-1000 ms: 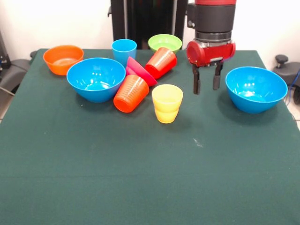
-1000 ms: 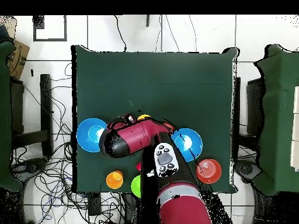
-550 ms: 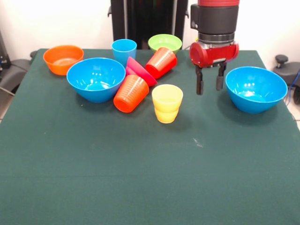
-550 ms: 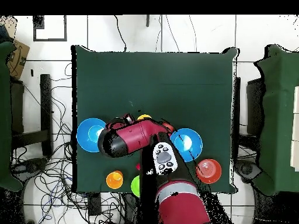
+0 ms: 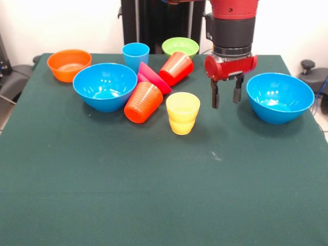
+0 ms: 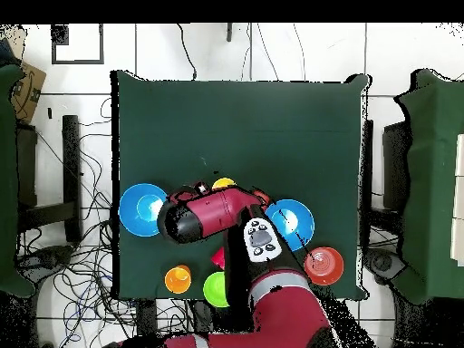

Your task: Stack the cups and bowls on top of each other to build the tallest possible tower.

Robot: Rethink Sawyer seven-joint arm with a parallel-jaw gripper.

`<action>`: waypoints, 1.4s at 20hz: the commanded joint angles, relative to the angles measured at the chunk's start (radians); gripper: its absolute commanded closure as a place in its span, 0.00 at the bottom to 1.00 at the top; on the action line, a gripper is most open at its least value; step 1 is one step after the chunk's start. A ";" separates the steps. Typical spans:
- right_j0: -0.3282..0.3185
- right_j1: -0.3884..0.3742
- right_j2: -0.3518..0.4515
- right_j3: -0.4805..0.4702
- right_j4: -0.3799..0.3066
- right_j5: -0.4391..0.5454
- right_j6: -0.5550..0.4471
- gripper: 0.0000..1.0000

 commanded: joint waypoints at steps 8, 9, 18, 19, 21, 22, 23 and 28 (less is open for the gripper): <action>-0.050 -0.105 0.163 0.146 0.083 0.182 0.039 0.00; -0.053 -0.117 0.170 0.152 0.091 0.194 0.039 0.00; -0.042 -0.152 0.173 0.174 0.122 0.222 0.045 0.00; -0.036 -0.143 0.165 0.169 0.115 0.212 0.050 0.00; -0.015 -0.113 0.143 0.152 0.095 0.183 0.066 0.00; -0.003 -0.100 0.131 0.145 0.087 0.165 0.077 0.00; 0.008 -0.089 0.120 0.139 0.082 0.148 0.087 0.00; 0.064 -0.040 0.064 0.102 0.063 0.068 0.135 0.00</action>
